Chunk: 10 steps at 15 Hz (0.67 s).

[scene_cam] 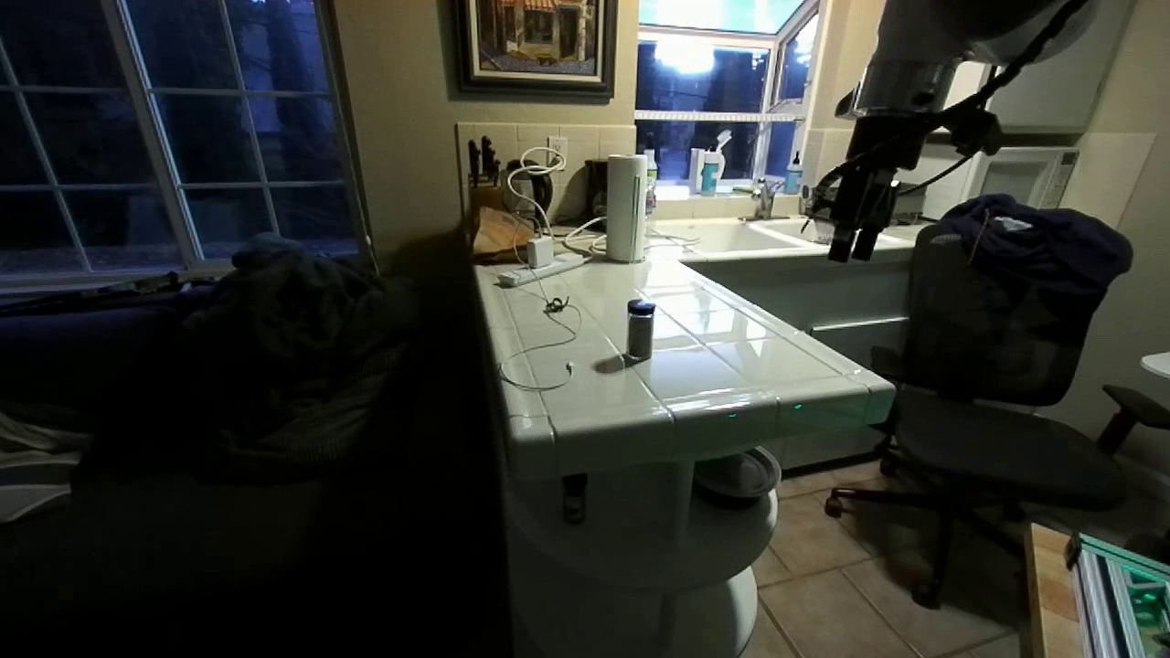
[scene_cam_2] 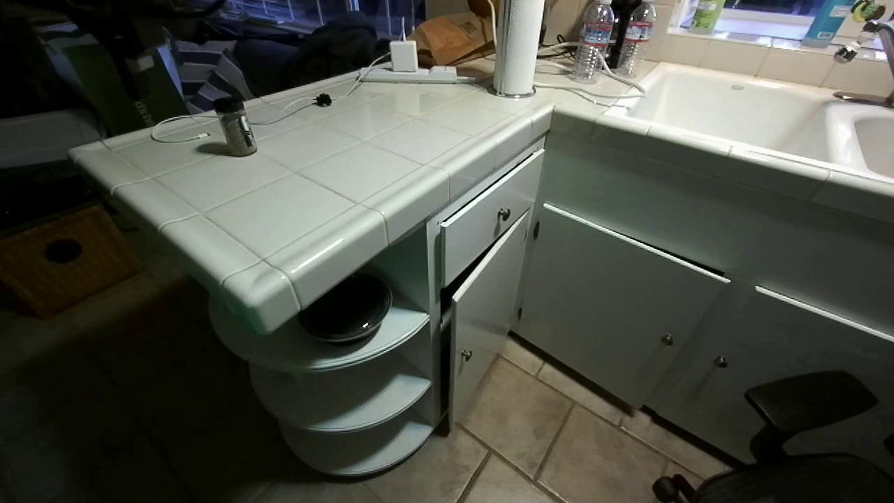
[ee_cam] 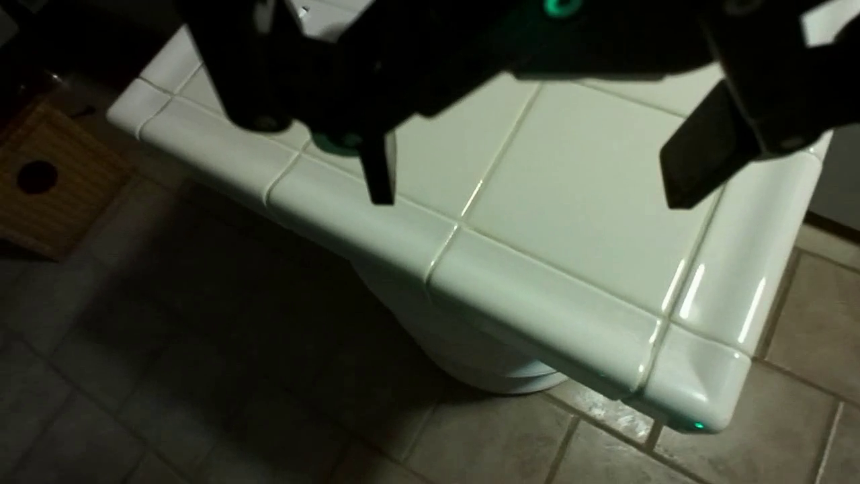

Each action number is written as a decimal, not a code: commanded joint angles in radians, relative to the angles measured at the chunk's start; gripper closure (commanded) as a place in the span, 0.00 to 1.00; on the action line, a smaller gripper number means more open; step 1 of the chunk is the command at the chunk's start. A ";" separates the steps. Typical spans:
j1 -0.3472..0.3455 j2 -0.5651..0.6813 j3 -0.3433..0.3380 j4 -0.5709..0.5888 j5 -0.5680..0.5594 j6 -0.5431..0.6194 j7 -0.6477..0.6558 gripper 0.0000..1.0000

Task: Remove the bowl from the top shelf under the countertop and put it on the countertop

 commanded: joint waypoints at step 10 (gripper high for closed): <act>-0.120 0.131 -0.272 -0.140 0.257 0.195 -0.343 0.00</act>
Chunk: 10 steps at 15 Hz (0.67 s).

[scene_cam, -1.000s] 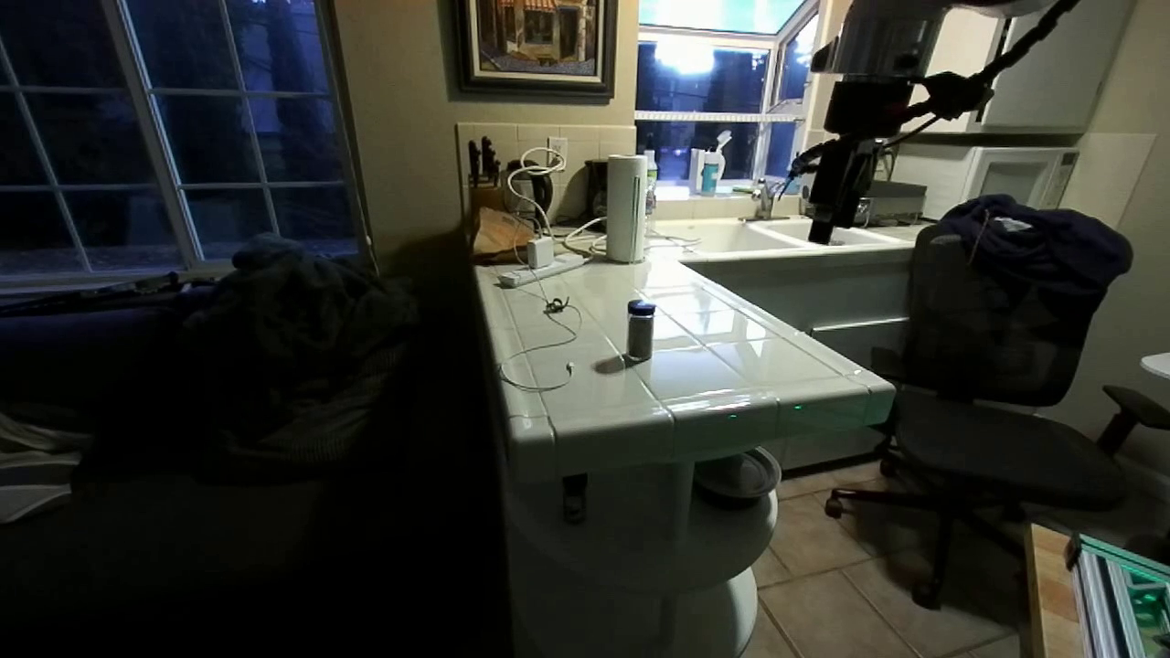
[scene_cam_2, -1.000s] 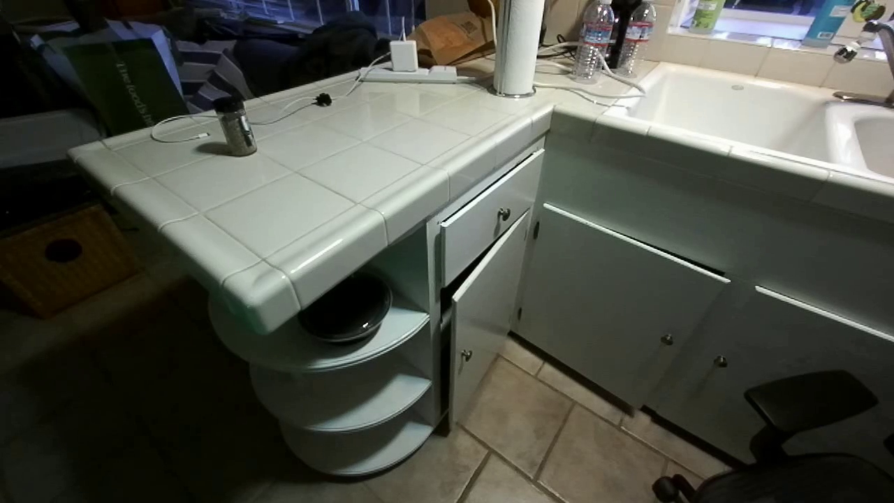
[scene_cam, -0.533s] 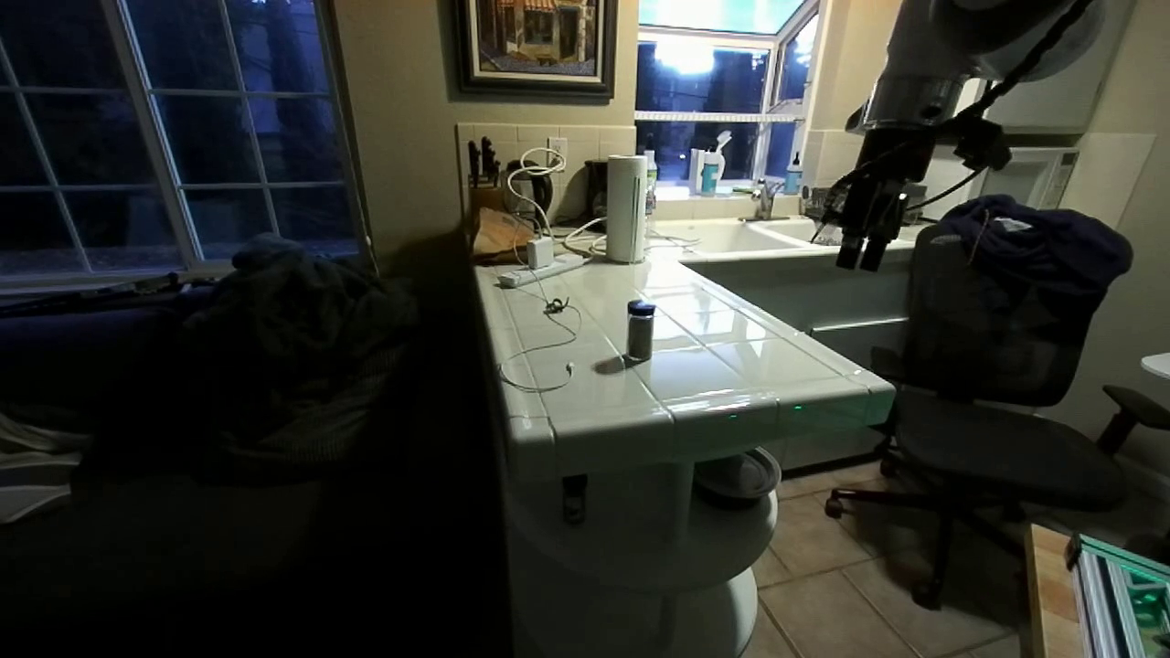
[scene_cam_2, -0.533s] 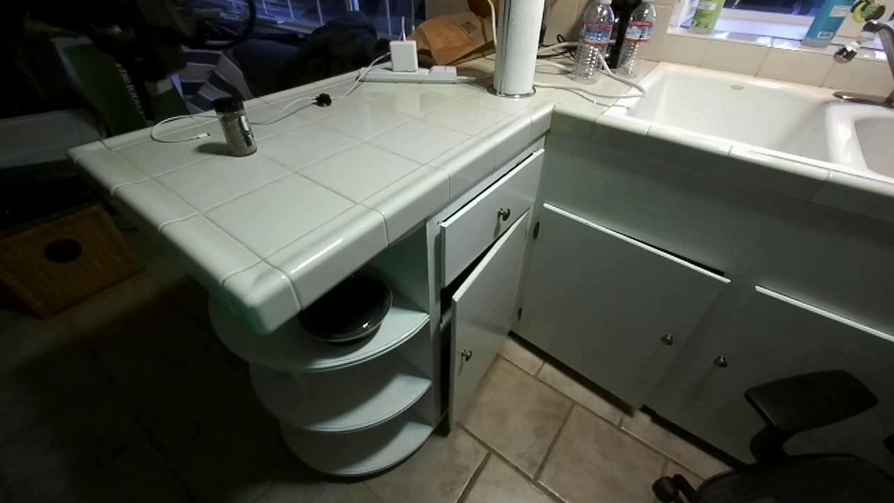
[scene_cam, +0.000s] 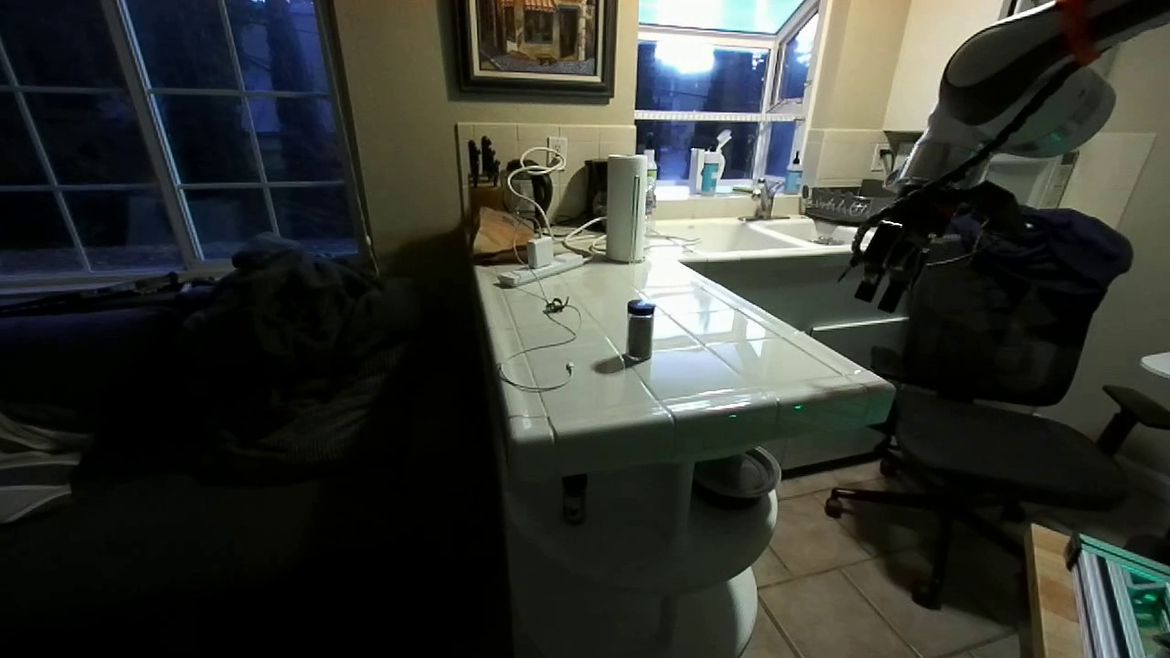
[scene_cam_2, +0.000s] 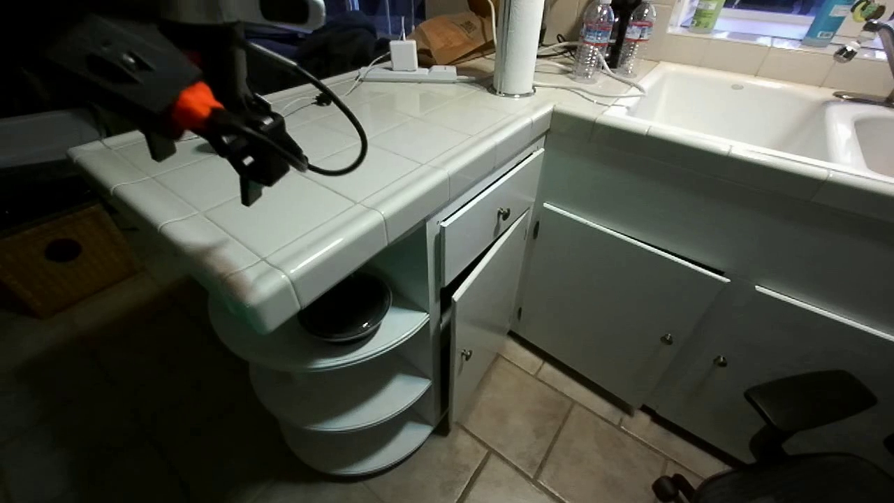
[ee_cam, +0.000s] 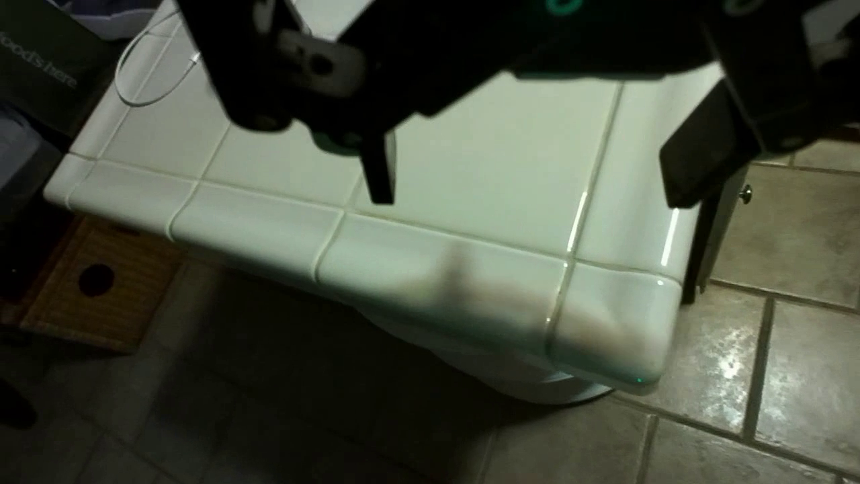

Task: Remove the bowl from the top shelf under the countertop and put it on the countertop

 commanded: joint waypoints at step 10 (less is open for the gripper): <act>-0.119 0.330 -0.130 0.036 0.326 0.057 -0.335 0.00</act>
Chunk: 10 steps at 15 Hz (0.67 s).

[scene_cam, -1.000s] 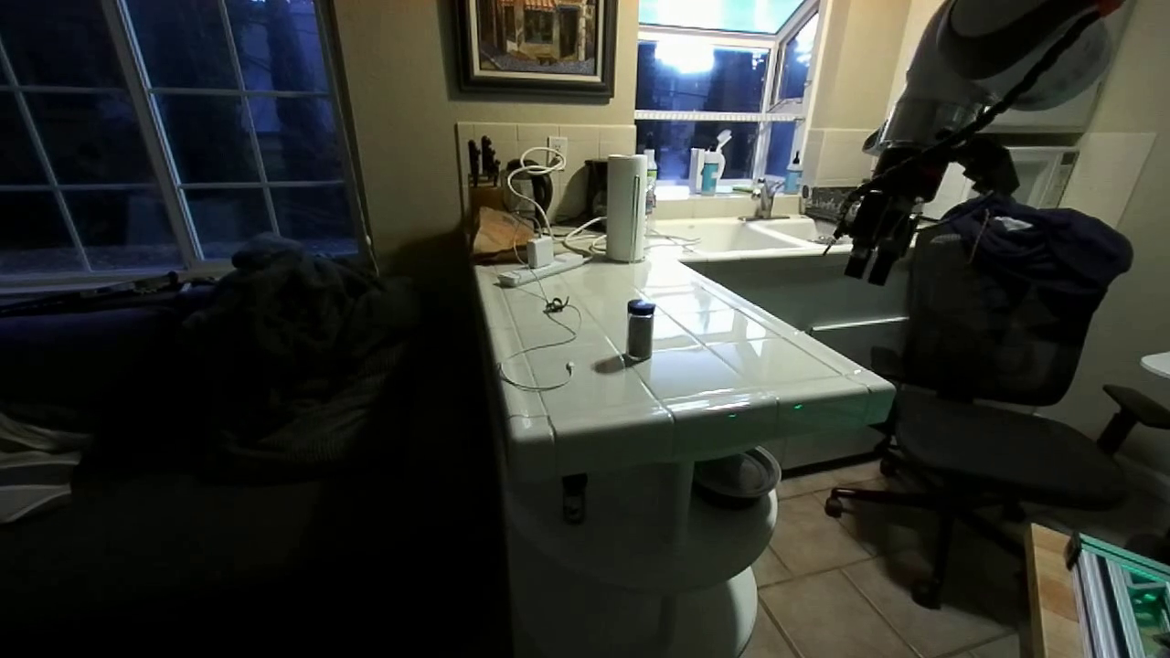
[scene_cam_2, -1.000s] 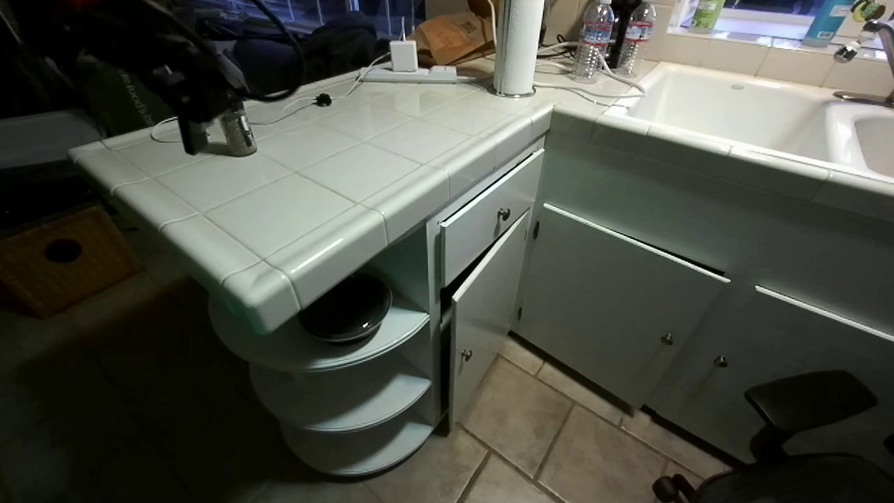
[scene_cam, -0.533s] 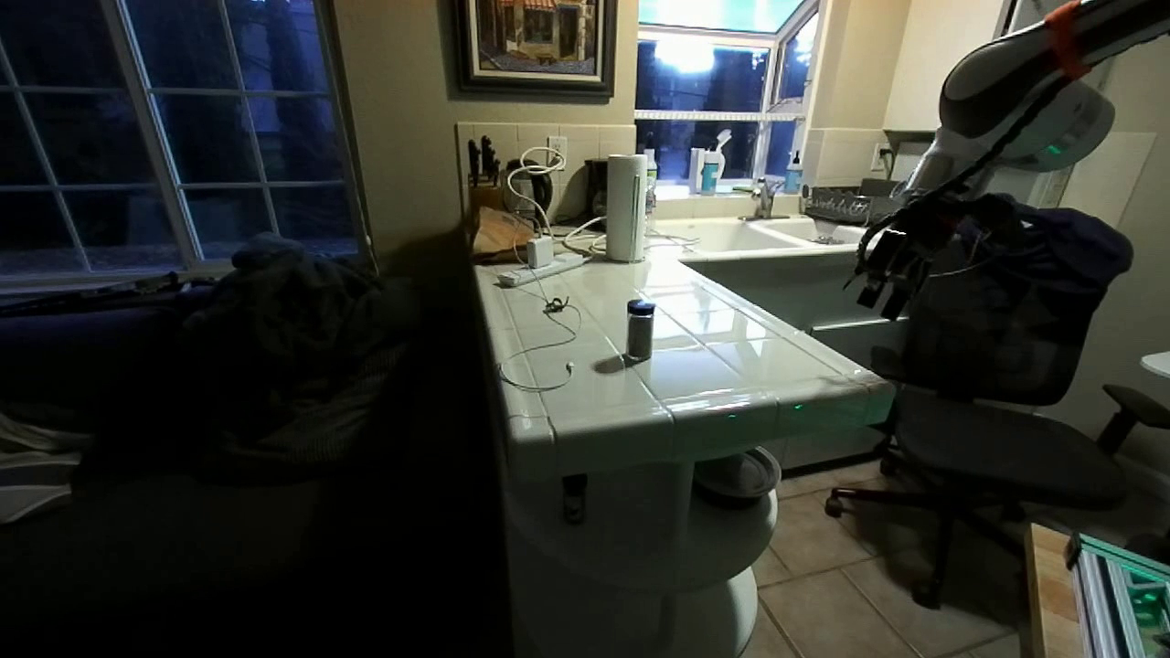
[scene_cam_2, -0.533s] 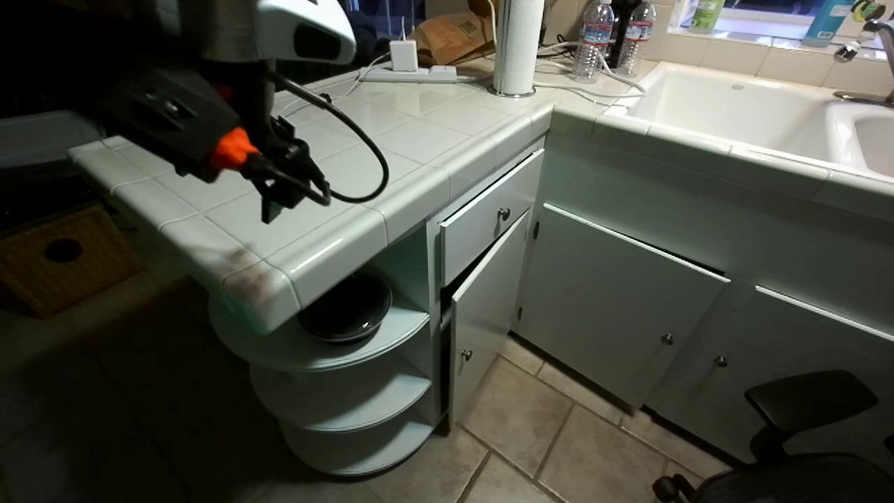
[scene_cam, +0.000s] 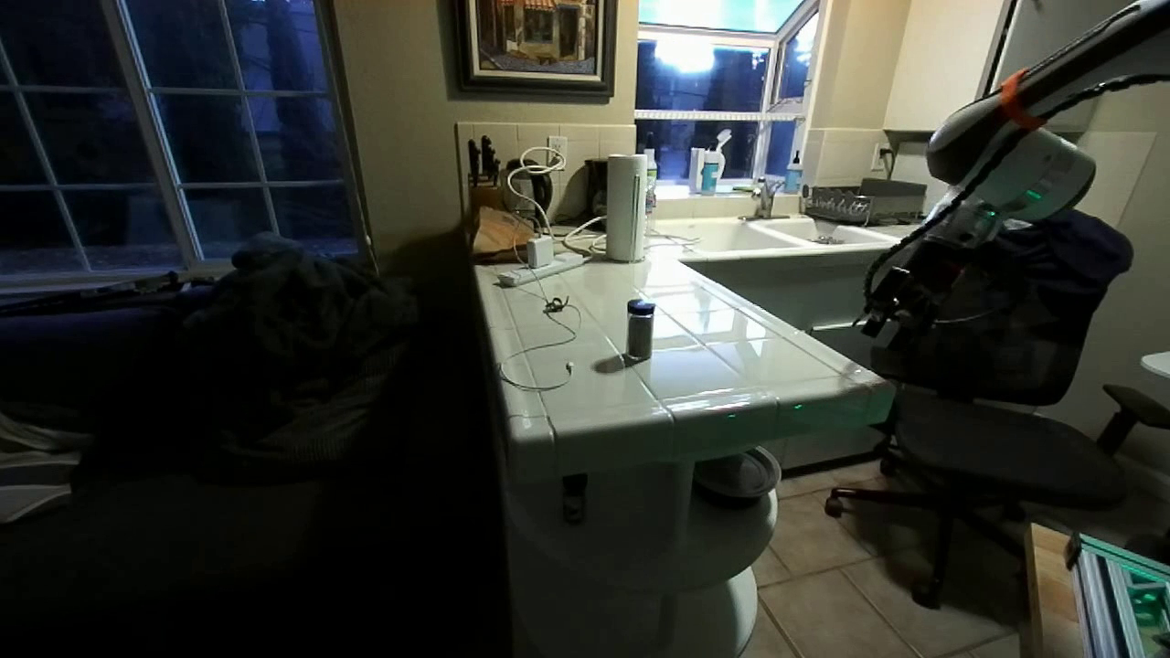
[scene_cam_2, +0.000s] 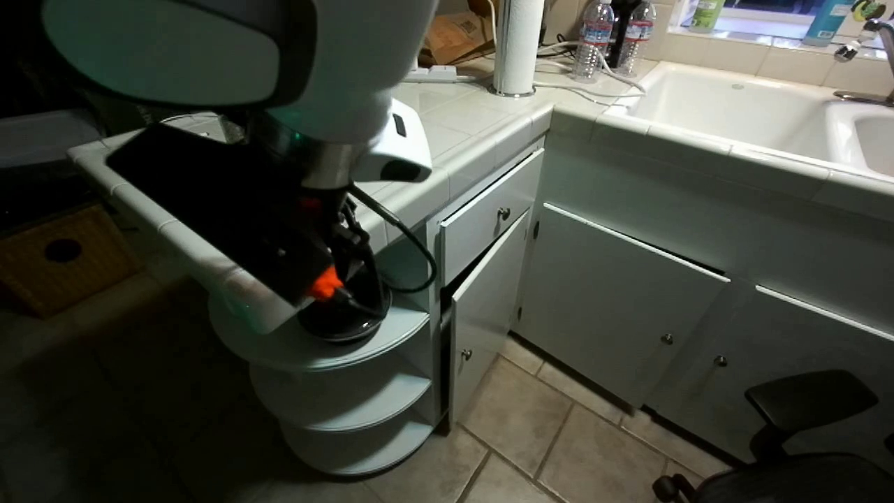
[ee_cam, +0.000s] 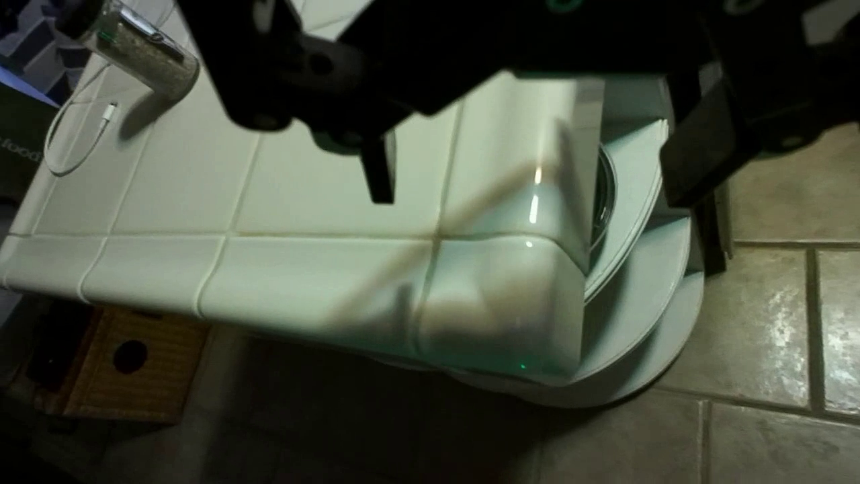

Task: Remove the bowl from the top shelf under the countertop and put it on the countertop

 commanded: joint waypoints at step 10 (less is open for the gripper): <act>-0.147 0.152 0.051 0.048 0.104 -0.001 -0.109 0.00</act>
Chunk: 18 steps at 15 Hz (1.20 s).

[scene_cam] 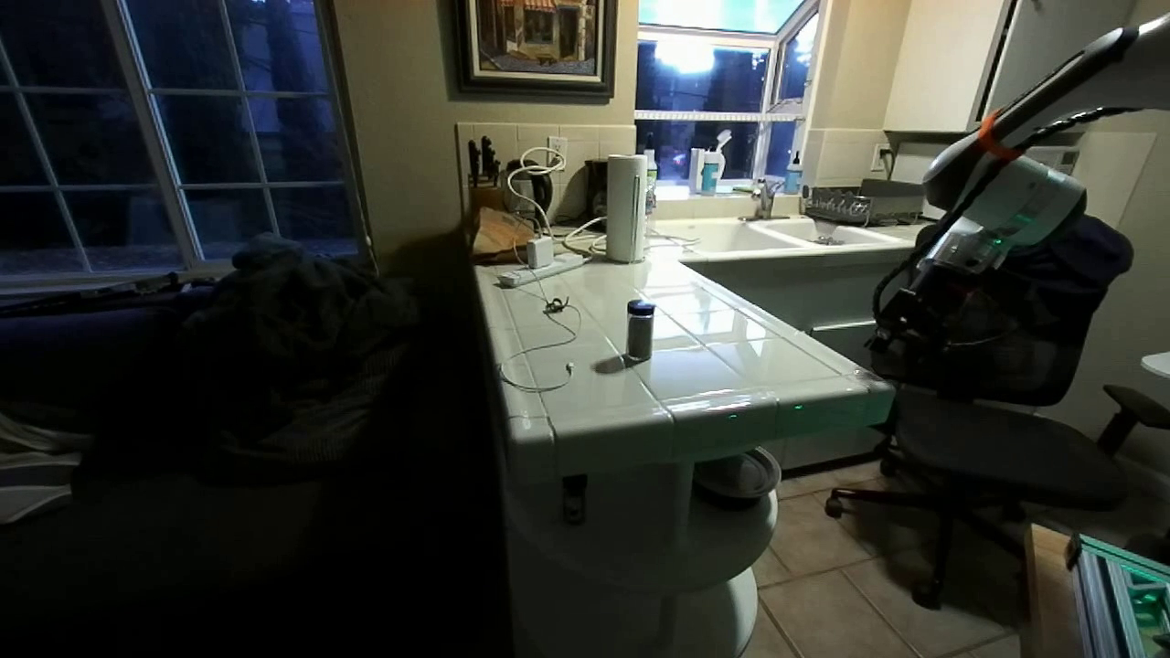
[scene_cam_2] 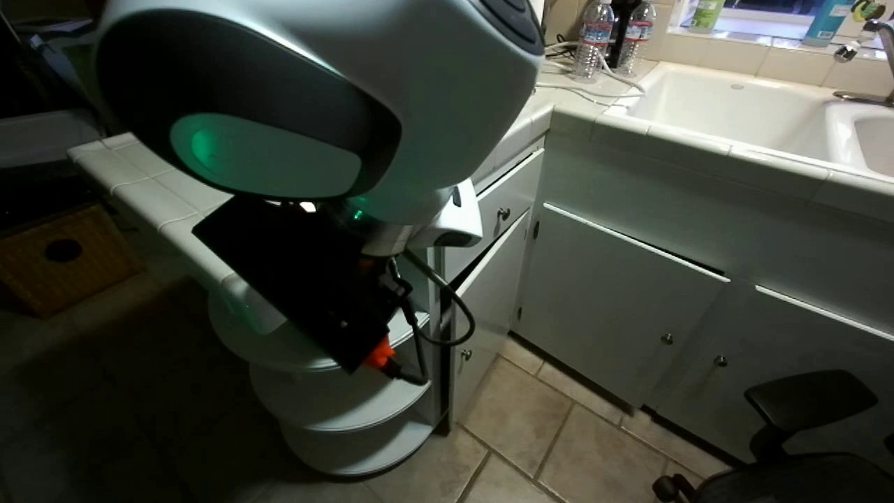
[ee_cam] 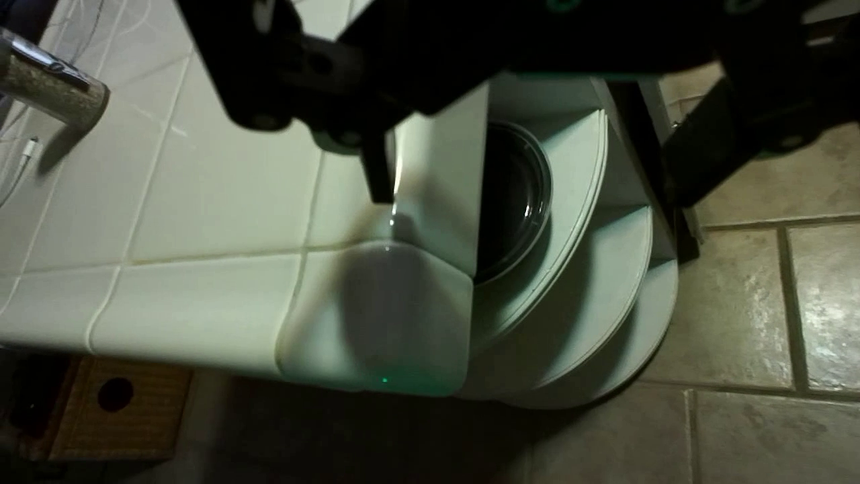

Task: Remove the bowl from the top shelf under the countertop and put it on the countertop

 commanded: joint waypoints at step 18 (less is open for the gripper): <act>-0.227 0.465 0.124 0.332 0.282 -0.244 -0.250 0.00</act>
